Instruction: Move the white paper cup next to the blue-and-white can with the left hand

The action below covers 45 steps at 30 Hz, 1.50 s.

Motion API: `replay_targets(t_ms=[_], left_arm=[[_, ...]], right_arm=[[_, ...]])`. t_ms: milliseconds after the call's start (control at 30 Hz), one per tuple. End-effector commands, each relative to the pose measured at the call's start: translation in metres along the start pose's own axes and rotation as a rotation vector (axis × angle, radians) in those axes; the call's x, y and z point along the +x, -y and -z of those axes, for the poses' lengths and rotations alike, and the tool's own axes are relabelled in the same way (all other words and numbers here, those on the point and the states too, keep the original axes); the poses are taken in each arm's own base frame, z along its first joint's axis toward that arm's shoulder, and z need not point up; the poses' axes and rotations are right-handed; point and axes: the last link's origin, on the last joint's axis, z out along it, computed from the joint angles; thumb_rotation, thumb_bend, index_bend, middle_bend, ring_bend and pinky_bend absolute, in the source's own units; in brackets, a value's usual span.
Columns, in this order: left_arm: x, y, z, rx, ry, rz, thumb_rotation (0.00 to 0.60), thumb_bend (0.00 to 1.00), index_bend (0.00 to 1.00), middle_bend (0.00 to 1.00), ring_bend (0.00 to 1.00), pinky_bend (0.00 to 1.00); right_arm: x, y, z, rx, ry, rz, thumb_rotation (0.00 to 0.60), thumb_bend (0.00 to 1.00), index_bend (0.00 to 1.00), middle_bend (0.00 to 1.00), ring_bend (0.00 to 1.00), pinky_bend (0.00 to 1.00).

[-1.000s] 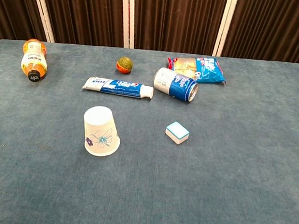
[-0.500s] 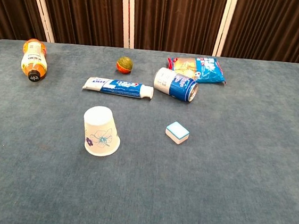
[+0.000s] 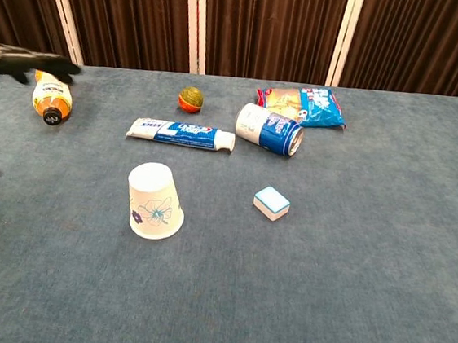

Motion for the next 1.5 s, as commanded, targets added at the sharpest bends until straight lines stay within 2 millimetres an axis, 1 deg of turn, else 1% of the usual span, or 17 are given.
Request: replay_targets(t_ms=[33,133,233,433,533,667,867,1067,1167,1300,1367,1500], left_arm=[[0.005,-0.025,-0.028,-0.053,0.019,0.004,0.6,0.08,0.05,0.15,0.1,0.23],[0.004,-0.036,-0.041,-0.066,0.037,-0.002,0.6,0.1,0.08,0.2,0.15,0.27],[0.0,-0.046,-0.051,-0.074,0.064,0.004,0.6,0.1,0.09,0.23,0.17,0.28],[-0.009,-0.06,-0.064,-0.083,0.109,-0.026,0.6,0.1,0.13,0.25,0.18,0.29],[-0.013,-0.066,-0.07,-0.079,0.123,-0.037,0.6,0.1,0.14,0.26,0.19,0.31],[-0.017,-0.072,-0.077,-0.075,0.126,-0.056,0.6,0.1,0.14,0.25,0.19,0.31],[-0.022,-0.078,-0.087,-0.06,0.126,-0.065,0.6,0.1,0.14,0.25,0.19,0.31],[-0.029,-0.079,-0.092,-0.04,0.144,-0.067,0.6,0.14,0.16,0.27,0.2,0.31],[-0.032,-0.078,-0.093,-0.029,0.154,-0.072,0.6,0.16,0.2,0.29,0.22,0.31],[-0.033,-0.077,-0.094,-0.023,0.155,-0.073,0.6,0.19,0.29,0.37,0.28,0.36],[-0.032,-0.077,-0.095,-0.022,0.149,-0.074,0.6,0.19,0.3,0.39,0.3,0.37],[-0.032,-0.078,-0.096,-0.024,0.143,-0.067,0.6,0.2,0.3,0.4,0.31,0.37]], right_arm=[[0.001,-0.001,0.0,-0.004,-0.002,-0.004,0.6,0.07,0.0,0.0,0.0,0.0],[0.001,-0.002,0.001,-0.005,-0.001,-0.007,0.6,0.07,0.0,0.0,0.0,0.0],[0.001,-0.002,0.001,-0.004,-0.002,-0.008,0.6,0.07,0.0,0.0,0.0,0.0],[0.002,-0.002,0.001,-0.003,0.0,-0.014,0.6,0.07,0.0,0.0,0.0,0.0],[0.001,-0.002,0.0,-0.002,0.002,-0.017,0.6,0.07,0.0,0.0,0.0,0.0],[0.001,-0.001,0.0,0.0,0.004,-0.02,0.6,0.07,0.0,0.0,0.0,0.0],[0.001,0.0,-0.001,0.001,0.009,-0.025,0.6,0.07,0.0,0.0,0.0,0.0],[0.001,0.0,-0.001,0.0,0.01,-0.028,0.6,0.07,0.0,0.0,0.0,0.0],[0.001,0.0,-0.001,0.001,0.008,-0.028,0.6,0.07,0.0,0.0,0.0,0.0],[0.001,0.0,-0.001,0.0,0.01,-0.029,0.6,0.07,0.0,0.0,0.0,0.0],[0.001,0.0,-0.002,0.0,0.011,-0.029,0.6,0.07,0.0,0.0,0.0,0.0],[0.0,0.0,-0.001,0.001,0.012,-0.028,0.6,0.07,0.0,0.0,0.0,0.0]])
